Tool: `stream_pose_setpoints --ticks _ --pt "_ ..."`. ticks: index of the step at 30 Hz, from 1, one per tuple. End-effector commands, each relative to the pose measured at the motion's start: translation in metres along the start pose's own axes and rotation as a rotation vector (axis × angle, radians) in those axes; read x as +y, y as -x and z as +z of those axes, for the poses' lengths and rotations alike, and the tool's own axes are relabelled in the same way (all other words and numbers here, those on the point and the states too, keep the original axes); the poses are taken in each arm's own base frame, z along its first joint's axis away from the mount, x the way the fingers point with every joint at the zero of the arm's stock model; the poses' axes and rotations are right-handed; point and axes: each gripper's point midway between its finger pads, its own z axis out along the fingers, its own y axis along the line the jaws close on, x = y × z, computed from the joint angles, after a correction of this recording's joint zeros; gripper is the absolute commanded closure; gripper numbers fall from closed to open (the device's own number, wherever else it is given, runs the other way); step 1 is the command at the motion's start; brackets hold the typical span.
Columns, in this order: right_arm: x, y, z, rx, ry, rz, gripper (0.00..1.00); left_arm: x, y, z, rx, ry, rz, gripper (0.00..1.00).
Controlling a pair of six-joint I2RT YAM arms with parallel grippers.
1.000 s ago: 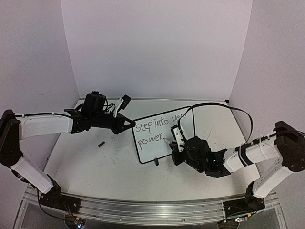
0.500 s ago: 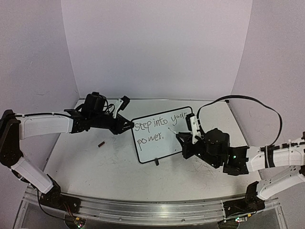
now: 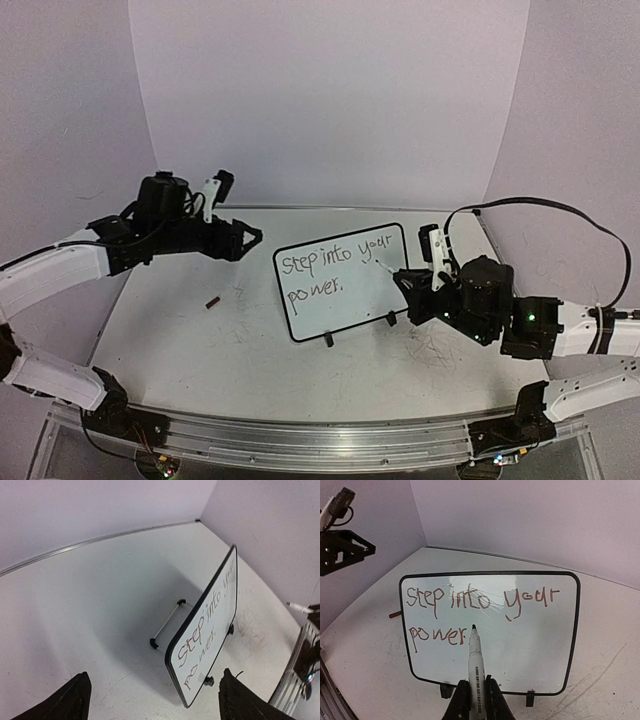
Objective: Write a sentence on the whiteboard
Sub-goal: Pick up the pen cap from the center of the board.
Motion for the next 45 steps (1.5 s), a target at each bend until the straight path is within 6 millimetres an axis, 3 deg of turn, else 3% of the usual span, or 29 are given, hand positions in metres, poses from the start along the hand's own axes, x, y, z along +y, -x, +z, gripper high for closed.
stream_pose_setpoints --ticks 1,3,6,11,14,18,23,30,45 --pt "0.001 0.030 -0.011 -0.037 -0.008 -0.018 1.00 0.050 -0.027 -0.052 0.018 0.303 -0.307 0.06" --pt "0.003 0.039 -0.012 -0.045 -0.006 -0.049 1.00 0.072 -0.055 -0.059 0.103 0.401 -0.387 0.04" --pt "0.009 0.051 -0.011 -0.058 0.006 -0.111 1.00 0.097 -0.085 -0.053 0.223 0.413 -0.479 0.04" --pt "0.024 0.053 -0.005 -0.016 0.057 -0.206 1.00 0.130 -0.134 -0.019 0.448 0.447 -0.470 0.11" --pt "0.029 0.050 -0.004 0.000 0.088 -0.215 1.00 0.145 -0.147 0.002 0.535 0.453 -0.422 0.20" --pt "0.032 0.044 -0.003 0.016 0.109 -0.206 1.00 0.157 -0.160 0.033 0.629 0.425 -0.342 0.29" --pt "0.032 0.042 -0.003 0.020 0.110 -0.200 1.00 0.172 -0.175 0.046 0.697 0.444 -0.272 0.35" --pt "0.030 0.054 -0.006 -0.009 0.096 -0.220 1.00 0.178 -0.195 0.051 0.764 0.451 -0.237 0.44" --pt "0.033 0.055 0.002 -0.014 0.089 -0.223 1.00 0.176 -0.201 0.057 0.764 0.417 -0.224 0.64"
